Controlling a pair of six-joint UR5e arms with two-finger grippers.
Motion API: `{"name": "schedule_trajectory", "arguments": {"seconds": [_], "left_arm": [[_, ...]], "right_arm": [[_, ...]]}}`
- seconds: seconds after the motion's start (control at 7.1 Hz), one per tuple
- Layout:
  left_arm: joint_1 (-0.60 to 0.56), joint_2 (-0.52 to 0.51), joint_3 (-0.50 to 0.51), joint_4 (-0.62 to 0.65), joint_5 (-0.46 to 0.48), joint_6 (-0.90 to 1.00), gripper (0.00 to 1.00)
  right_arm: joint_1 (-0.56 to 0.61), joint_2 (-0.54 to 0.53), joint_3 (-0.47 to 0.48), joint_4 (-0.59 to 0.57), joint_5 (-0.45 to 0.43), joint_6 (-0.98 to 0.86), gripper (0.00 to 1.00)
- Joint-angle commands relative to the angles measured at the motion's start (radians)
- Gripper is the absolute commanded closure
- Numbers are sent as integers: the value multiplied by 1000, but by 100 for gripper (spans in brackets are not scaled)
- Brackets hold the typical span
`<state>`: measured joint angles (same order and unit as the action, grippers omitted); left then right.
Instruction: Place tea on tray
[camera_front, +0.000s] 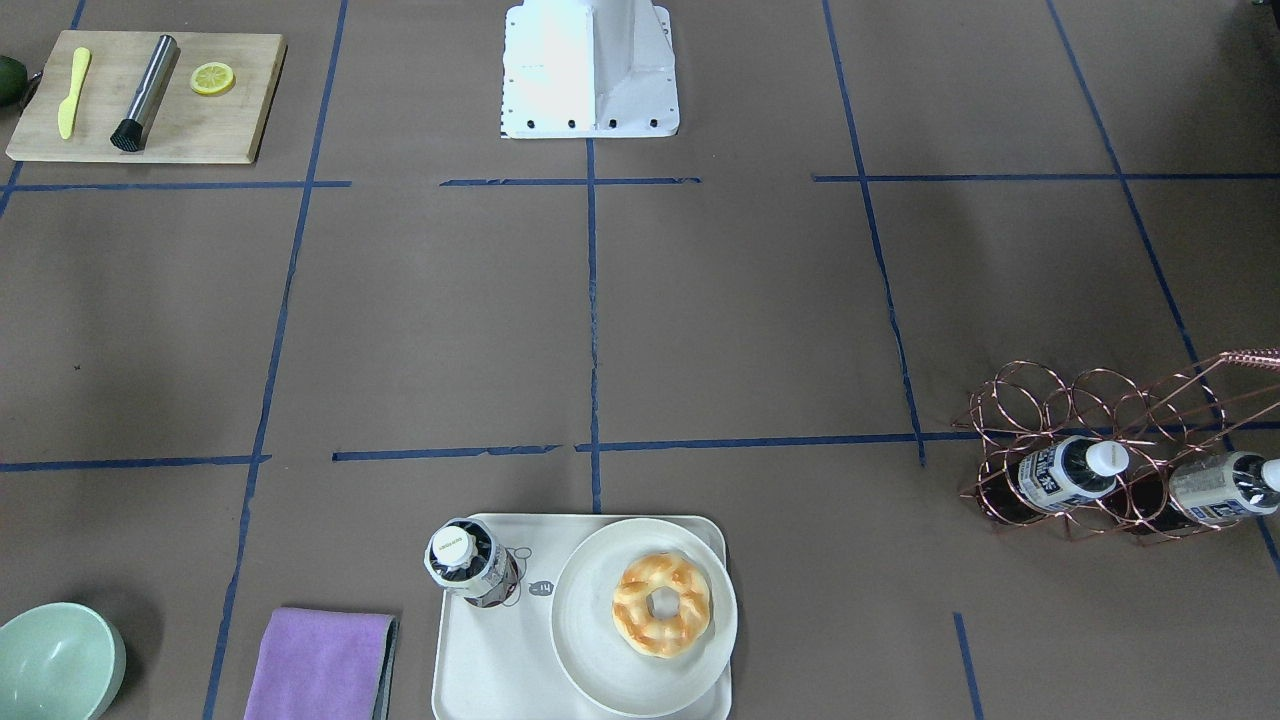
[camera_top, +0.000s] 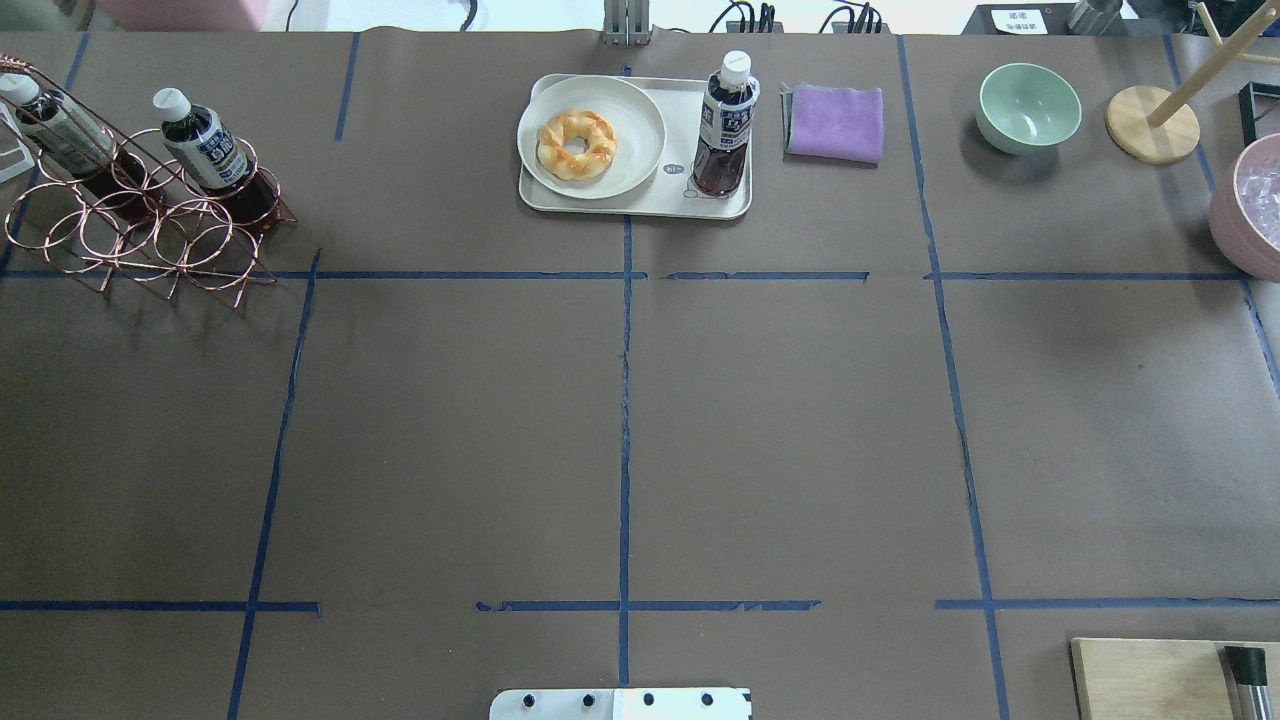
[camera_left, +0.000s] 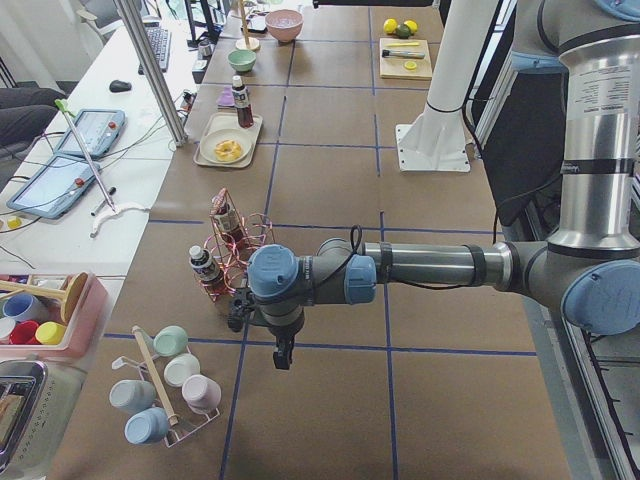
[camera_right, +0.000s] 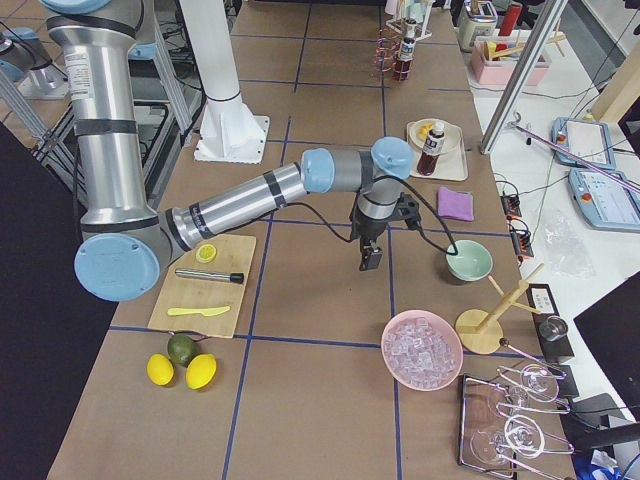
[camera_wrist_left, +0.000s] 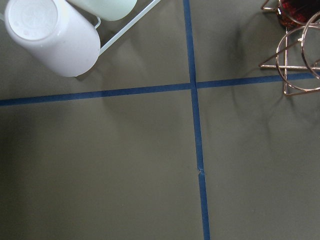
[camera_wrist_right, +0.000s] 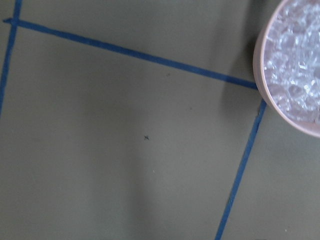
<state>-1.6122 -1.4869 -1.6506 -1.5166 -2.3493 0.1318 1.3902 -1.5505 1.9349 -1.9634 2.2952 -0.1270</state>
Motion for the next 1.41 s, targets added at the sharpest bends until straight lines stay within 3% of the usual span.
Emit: {"name": "schedule_trajectory", "arguments": {"seconds": [0.0,0.28,0.85,1.13,1.27], "left_arm": [[2,16,-14,-1,1,0,0],[2,16,-40,1,2,0,0],[2,17,-46,-1,1,0,0],[2,17,-46,-1,1,2,0],[2,23,-48,-1,1,2,0]], "right_arm": [[35,-190,6,166,19,-33,2],[103,-301,-7,236,26,-28,2],[145,-342,-25,244,24,-43,1],[145,-379,-69,392,23,-27,0],[145,-378,-71,394,24,-25,0]]}}
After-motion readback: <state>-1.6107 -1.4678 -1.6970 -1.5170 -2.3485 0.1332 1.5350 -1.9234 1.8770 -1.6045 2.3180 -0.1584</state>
